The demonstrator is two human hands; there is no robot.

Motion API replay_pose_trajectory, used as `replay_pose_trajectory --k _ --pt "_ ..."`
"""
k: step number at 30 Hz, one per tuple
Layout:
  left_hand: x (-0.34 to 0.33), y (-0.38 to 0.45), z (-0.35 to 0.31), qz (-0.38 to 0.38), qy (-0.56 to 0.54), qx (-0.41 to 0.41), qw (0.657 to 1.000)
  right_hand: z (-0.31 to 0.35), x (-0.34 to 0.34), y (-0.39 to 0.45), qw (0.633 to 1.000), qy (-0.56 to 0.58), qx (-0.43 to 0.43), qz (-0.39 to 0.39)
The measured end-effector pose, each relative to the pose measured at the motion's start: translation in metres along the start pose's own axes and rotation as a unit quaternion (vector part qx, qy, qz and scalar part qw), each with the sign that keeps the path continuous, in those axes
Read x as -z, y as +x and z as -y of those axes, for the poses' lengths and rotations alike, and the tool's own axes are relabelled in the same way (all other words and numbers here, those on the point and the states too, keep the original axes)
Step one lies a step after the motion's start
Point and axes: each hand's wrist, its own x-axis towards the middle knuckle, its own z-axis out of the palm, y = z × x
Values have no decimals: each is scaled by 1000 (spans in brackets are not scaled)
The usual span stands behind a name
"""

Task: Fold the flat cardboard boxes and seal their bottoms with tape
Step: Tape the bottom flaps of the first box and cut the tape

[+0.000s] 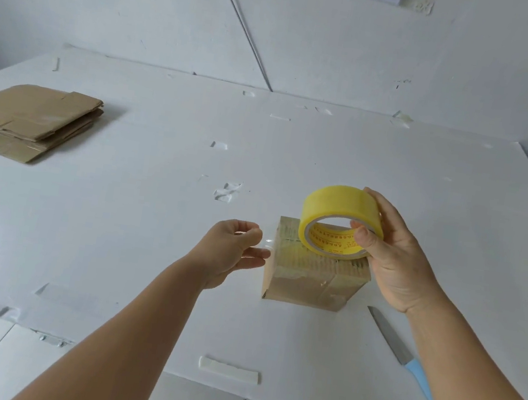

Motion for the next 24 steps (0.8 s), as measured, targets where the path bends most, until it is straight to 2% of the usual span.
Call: replay_pose_trajectory --k 8,12,14,15,17,19,20,24 --pt "-14 15 25 12 44 44 998 -3 -5 -2 1000 -12 6 -5" --pt "-13 13 33 -86 167 56 981 -5 -4 -2 1000 -12 11 -8" --pt "-15 6 32 -120 182 -13 976 -5 -4 -1 1000 -11 11 -6" --pt "-18 2 29 -108 171 -59 978 -5 -4 -1 1000 -10 10 -6" --pt "-29 -9 20 -12 135 -125 983 -5 -4 -1 1000 -9 12 -7" --pt "-42 -20 17 92 132 -154 975 -6 -4 -1 1000 -16 15 -9" --pt "-47 -23 18 121 140 -163 969 -6 -5 -1 1000 -20 16 -9" --pt "-44 -16 22 130 225 -150 954 -4 -10 -1 999 -39 11 -14"
